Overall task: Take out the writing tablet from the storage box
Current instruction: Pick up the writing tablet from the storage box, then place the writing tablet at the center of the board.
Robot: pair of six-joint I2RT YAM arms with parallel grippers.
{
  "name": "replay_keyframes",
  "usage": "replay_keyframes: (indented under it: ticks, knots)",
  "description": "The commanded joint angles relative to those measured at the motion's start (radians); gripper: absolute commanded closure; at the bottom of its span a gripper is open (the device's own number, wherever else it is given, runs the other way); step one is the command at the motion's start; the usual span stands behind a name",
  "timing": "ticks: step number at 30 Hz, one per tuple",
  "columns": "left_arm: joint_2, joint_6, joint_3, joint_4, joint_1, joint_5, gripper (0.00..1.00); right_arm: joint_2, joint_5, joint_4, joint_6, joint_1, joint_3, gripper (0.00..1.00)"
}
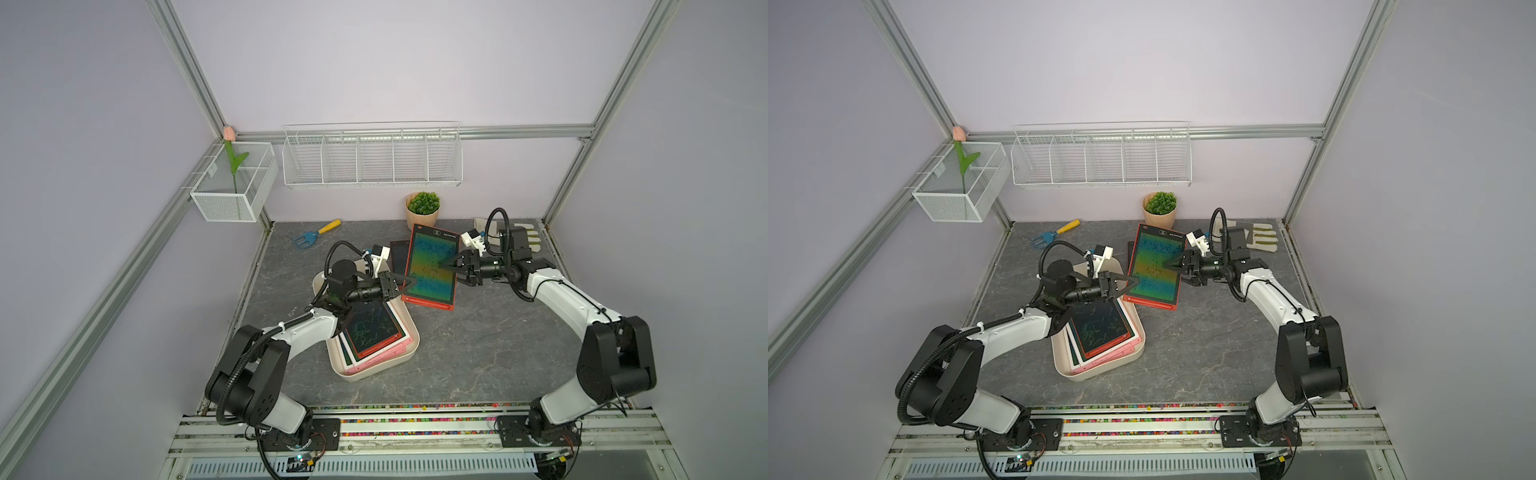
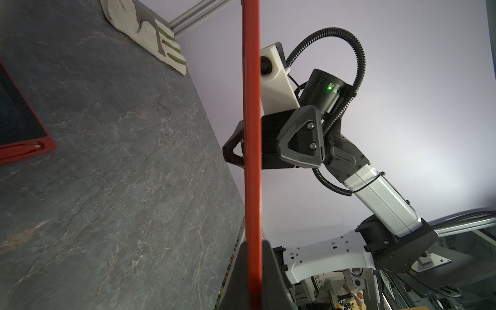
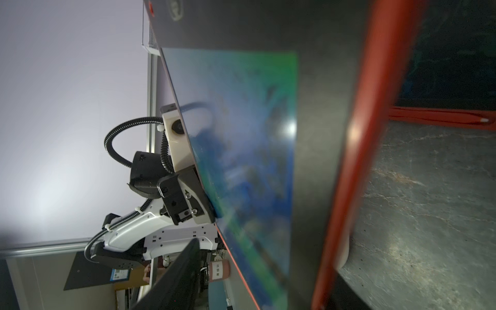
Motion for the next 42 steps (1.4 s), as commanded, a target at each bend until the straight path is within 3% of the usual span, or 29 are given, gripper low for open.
replay_keyframes:
  ticks: [1,6,12,16,25,42]
  knots:
    - [0.031,-0.021,0.046,0.057,-0.005,0.013,1.00,-0.004,0.035,-0.096,-0.068,-0.036,0.034,0.32]
    - [0.067,-0.016,0.082,0.019,-0.008,-0.013,1.00,-0.037,0.132,-0.225,-0.126,-0.114,0.043,0.26]
    - [0.115,0.095,0.187,-0.203,-0.042,-0.123,1.00,-0.111,0.261,-0.346,-0.201,-0.278,-0.001,0.22]
    - [0.197,0.106,0.282,-0.292,-0.084,-0.202,1.00,-0.186,0.348,-0.393,-0.241,-0.368,-0.046,0.21]
    - [0.431,0.119,0.501,-0.359,-0.140,-0.318,1.00,-0.293,0.449,-0.427,-0.271,-0.404,-0.107,0.21]
    - [0.750,0.053,0.802,-0.363,-0.175,-0.432,1.00,-0.405,0.387,-0.396,-0.275,-0.404,-0.253,0.22]
